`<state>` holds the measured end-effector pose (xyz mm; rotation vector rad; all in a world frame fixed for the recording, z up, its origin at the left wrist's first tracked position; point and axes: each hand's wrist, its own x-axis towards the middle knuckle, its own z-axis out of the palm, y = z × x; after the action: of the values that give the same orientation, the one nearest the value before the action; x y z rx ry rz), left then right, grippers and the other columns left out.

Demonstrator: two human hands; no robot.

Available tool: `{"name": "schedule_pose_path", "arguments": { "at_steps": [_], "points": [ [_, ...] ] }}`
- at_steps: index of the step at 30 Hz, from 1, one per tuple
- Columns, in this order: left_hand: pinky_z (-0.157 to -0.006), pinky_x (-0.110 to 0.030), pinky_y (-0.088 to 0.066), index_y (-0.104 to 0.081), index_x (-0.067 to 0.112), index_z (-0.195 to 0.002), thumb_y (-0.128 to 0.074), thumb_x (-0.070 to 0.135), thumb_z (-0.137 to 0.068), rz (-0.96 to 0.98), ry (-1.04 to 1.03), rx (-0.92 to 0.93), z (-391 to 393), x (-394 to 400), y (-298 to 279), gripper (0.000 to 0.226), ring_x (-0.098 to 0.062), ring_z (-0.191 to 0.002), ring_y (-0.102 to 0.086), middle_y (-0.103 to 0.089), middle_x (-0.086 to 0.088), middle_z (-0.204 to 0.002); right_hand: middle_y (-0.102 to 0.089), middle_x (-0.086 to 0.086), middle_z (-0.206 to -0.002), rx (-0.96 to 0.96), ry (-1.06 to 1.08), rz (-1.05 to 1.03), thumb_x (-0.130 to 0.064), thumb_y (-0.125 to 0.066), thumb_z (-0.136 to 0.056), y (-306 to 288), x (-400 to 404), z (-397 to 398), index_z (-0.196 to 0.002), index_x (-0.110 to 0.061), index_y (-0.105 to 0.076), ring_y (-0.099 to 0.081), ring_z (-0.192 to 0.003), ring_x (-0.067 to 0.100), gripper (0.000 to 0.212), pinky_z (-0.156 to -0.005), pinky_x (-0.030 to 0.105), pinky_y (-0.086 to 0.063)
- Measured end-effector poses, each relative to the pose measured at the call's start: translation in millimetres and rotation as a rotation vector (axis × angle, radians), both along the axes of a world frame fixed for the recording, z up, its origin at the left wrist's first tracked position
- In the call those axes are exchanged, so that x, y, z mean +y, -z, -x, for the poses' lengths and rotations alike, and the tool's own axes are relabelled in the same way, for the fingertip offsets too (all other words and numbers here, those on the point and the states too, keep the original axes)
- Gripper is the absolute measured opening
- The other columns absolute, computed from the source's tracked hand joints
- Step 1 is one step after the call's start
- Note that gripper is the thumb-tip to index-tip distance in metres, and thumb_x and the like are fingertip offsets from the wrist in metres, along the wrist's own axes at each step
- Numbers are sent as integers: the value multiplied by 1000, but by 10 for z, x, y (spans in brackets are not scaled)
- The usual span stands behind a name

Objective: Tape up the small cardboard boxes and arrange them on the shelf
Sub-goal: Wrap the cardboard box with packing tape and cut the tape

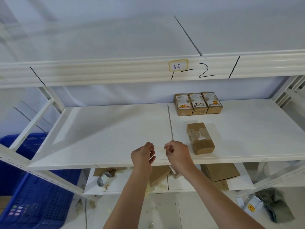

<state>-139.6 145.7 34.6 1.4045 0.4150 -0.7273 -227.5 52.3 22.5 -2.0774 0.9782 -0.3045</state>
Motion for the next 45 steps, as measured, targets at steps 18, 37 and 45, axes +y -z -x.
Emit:
{"name": "schedule_pose_path", "arguments": {
  "at_steps": [18,37,45],
  "points": [
    [-79,-35,-62,-70,-3,-96,-70,10,-92,181,223,-271,-343,-129,-502,13,-28,-82,-75,-73,-12,-84,-71,20,-108,-396,-55,-926,-6,-72,-90,-452,-189,43,-119,-13,-62,-74,-91,30,31,-84,45,-62],
    [-73,-32,-62,-71,7,-108,-73,-14,-82,117,299,-624,-378,5,-531,33,-28,-78,-76,-74,-11,-89,-77,-3,-83,-307,17,-344,-14,-70,-93,-409,-152,-128,-96,-16,-68,-73,-69,19,5,-72,38,-64],
    [-78,-35,-63,-72,11,-102,-76,-13,-79,73,252,-701,-379,10,-528,33,-23,-79,-75,-75,-4,-85,-76,-12,-86,-352,26,-223,-16,-73,-91,-392,-106,-165,-93,-23,-76,-69,-75,-3,8,-72,20,-58]
  ]
}}
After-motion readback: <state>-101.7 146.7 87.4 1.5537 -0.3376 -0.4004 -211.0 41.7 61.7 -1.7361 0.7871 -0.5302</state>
